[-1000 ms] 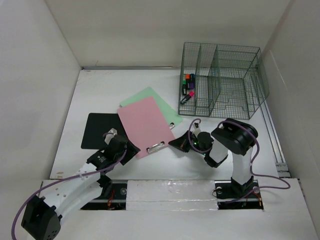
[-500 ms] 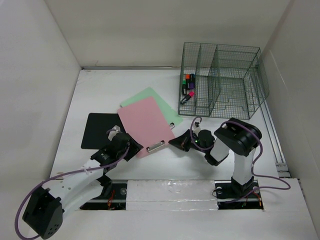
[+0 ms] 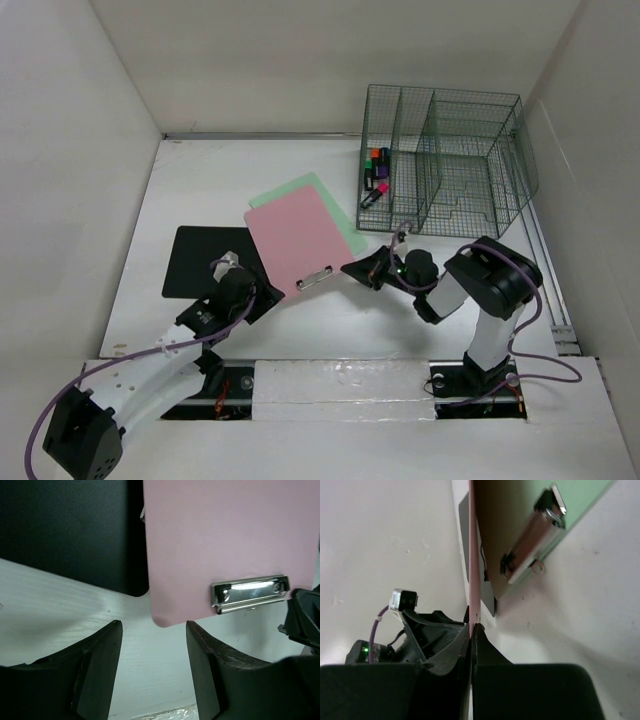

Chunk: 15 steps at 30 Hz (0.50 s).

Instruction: Organize the desk

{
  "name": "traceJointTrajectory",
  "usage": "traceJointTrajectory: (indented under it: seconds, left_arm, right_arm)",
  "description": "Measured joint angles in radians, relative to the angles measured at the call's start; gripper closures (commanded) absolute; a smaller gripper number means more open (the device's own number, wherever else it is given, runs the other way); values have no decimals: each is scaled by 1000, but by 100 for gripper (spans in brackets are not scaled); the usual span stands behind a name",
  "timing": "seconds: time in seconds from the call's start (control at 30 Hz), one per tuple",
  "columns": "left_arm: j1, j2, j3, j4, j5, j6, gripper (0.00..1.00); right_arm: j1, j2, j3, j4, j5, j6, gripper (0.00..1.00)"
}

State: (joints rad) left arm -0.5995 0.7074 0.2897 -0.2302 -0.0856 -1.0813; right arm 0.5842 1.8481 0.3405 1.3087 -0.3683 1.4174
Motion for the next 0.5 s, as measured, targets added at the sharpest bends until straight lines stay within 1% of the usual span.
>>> traceJointTrajectory:
  seconds: [0.2,0.33,0.37,0.4,0.5]
  left_arm:
    - [0,30,0,26,2,3,50]
    - [0,38,-7,116,7,-5,49]
    - [0,44,-23,174,8,-12,49]
    - [0,44,-23,174,8,-12,49]
    - [0,57,-51,243,8,-26,50]
  right_arm:
    - [-12,-36,14,-2,-11,-2,100]
    - [-12,-34,19,-3,-19,17,100]
    - [-10,-25,22,-3,-24,29,100]
    - [-9,-22,23,-4,-24,32,100]
    - [-4,7,34,-6,-29,55,100]
